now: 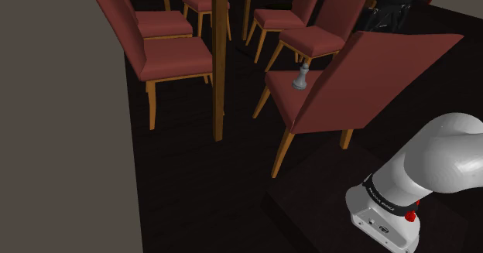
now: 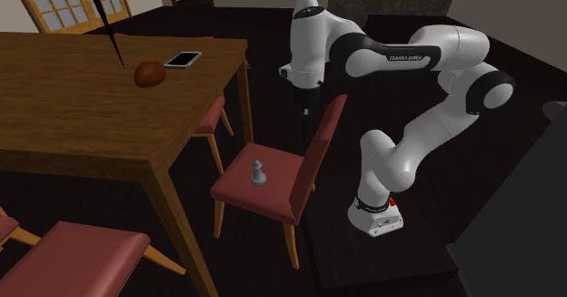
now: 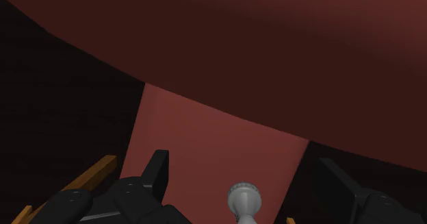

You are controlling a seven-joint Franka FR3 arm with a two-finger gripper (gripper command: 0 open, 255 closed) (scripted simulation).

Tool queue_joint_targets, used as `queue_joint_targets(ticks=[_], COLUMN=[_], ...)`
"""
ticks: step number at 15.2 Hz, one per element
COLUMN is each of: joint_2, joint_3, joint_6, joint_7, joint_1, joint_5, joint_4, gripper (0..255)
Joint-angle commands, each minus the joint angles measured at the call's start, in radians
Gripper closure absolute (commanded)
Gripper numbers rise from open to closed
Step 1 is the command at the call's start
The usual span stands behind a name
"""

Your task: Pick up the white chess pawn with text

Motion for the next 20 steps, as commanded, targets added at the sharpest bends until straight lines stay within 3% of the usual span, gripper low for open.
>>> queue_joint_targets(ticks=[1, 13, 17, 20], joint_2=[0.000, 0.360, 0.502, 0.522], joint_3=[0.000, -0.043, -0.055, -0.057], joint_6=[0.000, 0.380, 0.483, 0.520], joint_7=[0.000, 0.003, -0.005, -0.006], joint_1=[0.000, 0.015, 0.021, 0.021], joint_5=[0.000, 0.023, 0.040, 0.042], joint_4=[0.000, 0.002, 0.048, 0.032], gripper=[0, 0, 0, 0])
